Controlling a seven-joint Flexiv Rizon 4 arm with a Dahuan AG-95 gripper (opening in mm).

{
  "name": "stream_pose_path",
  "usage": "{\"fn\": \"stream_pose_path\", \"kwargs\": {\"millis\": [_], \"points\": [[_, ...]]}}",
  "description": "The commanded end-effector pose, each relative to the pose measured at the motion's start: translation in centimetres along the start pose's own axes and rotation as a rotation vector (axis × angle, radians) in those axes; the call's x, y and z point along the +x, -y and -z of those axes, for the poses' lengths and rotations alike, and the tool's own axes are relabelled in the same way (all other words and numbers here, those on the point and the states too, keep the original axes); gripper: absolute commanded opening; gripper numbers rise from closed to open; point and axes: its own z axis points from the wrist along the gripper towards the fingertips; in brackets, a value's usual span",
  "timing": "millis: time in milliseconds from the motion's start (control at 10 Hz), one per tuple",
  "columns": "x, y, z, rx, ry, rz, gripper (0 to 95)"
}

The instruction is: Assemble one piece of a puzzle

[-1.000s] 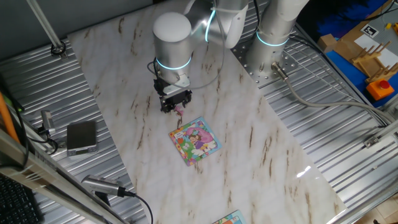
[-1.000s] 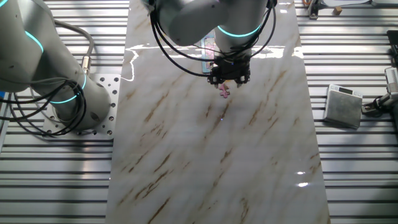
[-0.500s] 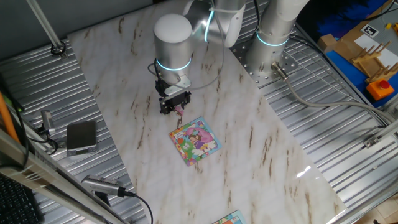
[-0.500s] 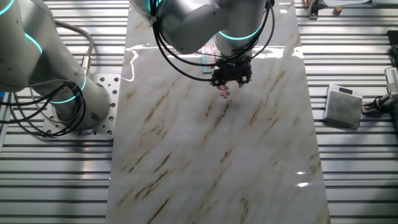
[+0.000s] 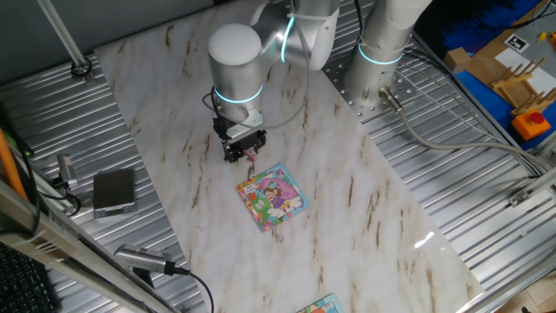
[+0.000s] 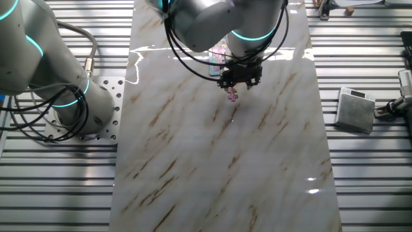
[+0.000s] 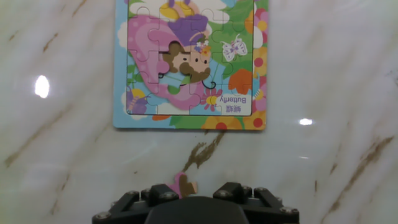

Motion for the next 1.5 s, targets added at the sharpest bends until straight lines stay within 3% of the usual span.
{"fn": "stream_pose_path", "kwargs": {"millis": [100, 1500], "points": [[0.0, 0.0, -0.1, 0.007, -0.005, 0.001, 57.0], [-0.2, -1.2, -1.0, 0.024, -0.013, 0.013, 57.0]]}}
